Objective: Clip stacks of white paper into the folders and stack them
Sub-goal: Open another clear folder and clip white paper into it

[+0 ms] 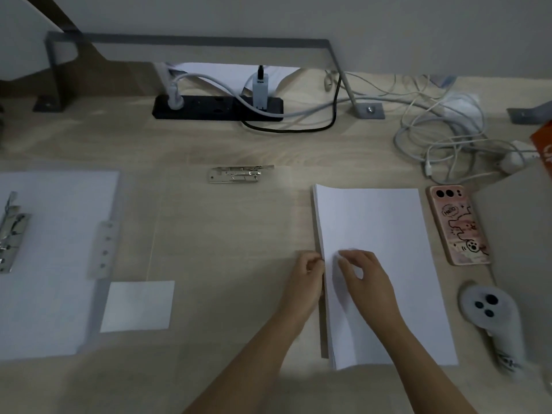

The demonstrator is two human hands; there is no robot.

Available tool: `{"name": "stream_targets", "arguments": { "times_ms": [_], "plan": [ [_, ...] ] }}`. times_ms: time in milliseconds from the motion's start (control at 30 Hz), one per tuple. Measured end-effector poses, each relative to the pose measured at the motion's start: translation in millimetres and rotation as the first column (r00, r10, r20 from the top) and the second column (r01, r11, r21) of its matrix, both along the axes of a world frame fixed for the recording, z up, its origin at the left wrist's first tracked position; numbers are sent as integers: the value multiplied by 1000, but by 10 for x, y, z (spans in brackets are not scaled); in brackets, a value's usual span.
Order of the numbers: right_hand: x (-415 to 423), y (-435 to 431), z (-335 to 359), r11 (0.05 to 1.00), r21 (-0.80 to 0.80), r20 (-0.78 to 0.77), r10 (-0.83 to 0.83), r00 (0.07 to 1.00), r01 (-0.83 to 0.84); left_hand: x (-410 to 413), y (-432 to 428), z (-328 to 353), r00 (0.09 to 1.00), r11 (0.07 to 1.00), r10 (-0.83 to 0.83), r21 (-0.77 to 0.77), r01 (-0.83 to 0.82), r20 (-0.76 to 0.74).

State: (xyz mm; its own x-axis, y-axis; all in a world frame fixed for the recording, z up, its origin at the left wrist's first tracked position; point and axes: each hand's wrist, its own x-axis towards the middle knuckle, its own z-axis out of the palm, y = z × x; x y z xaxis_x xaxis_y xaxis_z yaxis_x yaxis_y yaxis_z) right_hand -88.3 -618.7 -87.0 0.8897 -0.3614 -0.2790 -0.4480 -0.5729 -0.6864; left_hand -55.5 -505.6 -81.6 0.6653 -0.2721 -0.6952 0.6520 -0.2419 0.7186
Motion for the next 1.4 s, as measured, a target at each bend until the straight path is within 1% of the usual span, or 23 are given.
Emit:
{"name": "stream_targets", "arguments": {
  "times_ms": [100,233,433,600,933,1033,1100,1233,1300,1400],
  "plan": [
    [-20,8,38,992,110,-1,-56,998,56,-95,-24,-5,995,991,-6,-135,20,102],
    [-77,-12,48,967,222,22,-130,991,122,-181,-90,-34,971,981,58,-192,-12,232],
    [-91,-13,25,947,282,23,-168,986,155,-254,-163,-168,980,970,113,-233,-73,166],
    [-81,-17,6,944,287,30,-179,983,163,-237,-160,-206,977,967,131,-238,-88,170],
    [-79,-28,-51,956,231,24,-190,981,180,-238,-163,-237,967,971,141,-219,-93,213],
    [-70,-16,-59,968,185,35,-181,983,172,-230,-160,-221,954,983,120,-169,-75,273],
    [-62,3,-78,974,135,47,-187,981,179,-233,-152,-222,941,993,83,-108,-50,328],
    [-45,20,-107,978,64,51,-204,978,201,-213,-112,-280,911,989,-61,148,0,409],
    [-45,11,-109,979,55,52,-198,979,195,-220,-116,-279,869,977,-125,210,24,478],
    [-49,-6,-112,980,59,50,-193,980,190,-249,-130,-229,848,949,-220,306,73,481]
  ]
}}
